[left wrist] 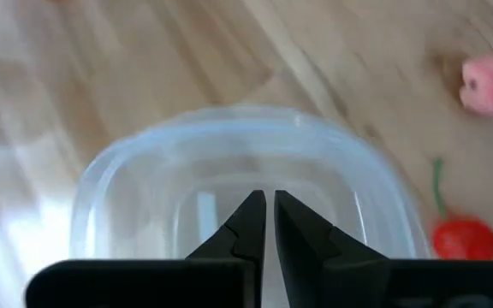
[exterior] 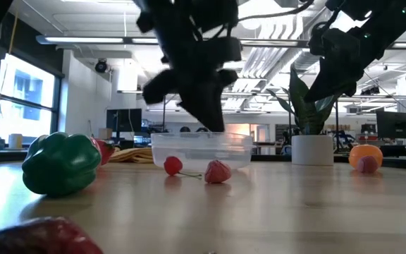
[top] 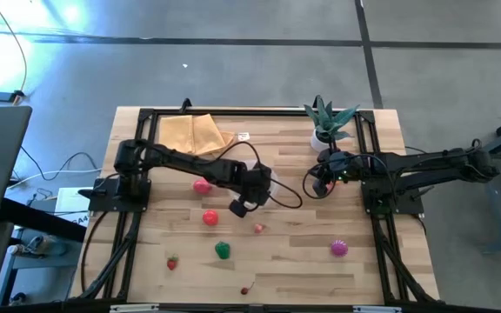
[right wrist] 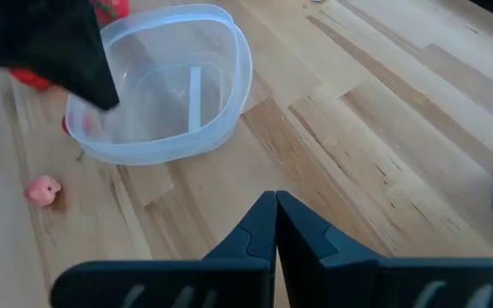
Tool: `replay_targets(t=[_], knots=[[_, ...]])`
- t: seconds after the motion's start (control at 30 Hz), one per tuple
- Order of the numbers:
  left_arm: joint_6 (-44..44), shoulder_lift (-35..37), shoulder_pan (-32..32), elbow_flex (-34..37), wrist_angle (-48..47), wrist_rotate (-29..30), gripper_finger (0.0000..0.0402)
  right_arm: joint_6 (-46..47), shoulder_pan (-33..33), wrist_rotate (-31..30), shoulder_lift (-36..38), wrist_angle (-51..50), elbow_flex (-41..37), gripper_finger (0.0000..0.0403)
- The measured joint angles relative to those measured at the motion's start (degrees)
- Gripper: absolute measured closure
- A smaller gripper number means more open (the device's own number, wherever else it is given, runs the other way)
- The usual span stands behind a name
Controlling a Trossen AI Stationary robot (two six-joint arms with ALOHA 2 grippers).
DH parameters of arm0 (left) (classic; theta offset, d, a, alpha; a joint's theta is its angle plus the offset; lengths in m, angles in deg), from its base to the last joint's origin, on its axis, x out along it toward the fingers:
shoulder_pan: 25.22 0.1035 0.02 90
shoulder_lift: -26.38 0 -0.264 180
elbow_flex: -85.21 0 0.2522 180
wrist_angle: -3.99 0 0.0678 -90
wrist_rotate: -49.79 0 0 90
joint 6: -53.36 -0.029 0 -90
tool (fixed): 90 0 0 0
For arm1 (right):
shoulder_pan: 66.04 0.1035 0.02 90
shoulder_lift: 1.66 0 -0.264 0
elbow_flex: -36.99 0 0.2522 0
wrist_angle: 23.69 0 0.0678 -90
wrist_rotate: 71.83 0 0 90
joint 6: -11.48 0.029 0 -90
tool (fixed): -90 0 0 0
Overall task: Pick and placing Produce into tupperware
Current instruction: Put the orange into the transparent bin
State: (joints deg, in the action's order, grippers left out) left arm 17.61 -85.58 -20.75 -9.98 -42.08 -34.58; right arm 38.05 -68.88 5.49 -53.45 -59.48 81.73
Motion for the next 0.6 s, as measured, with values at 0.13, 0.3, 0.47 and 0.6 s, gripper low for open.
replay_targets(t=[0.13,0.3,0.47,0.6], knots=[[-0.5,0.0,0.0,-4.6,-7.6,4.7,0.0383,0.0,0.0,1.6,0.0,0.0,0.0,0.0403],[-0.7,0.1,0.0,-8.4,-16.5,9.6,0.0383,0.0,0.0,2.5,0.0,0.0,0.0,0.0403],[1.1,3.3,0.0,-8.5,-24.0,10.1,0.0383,0.0,0.0,2.5,0.0,0.0,0.0,0.0403],[2.6,8.1,0.0,-8.5,-26.8,11.8,0.0383,0.0,0.0,2.5,0.0,0.0,0.0,0.0403]])
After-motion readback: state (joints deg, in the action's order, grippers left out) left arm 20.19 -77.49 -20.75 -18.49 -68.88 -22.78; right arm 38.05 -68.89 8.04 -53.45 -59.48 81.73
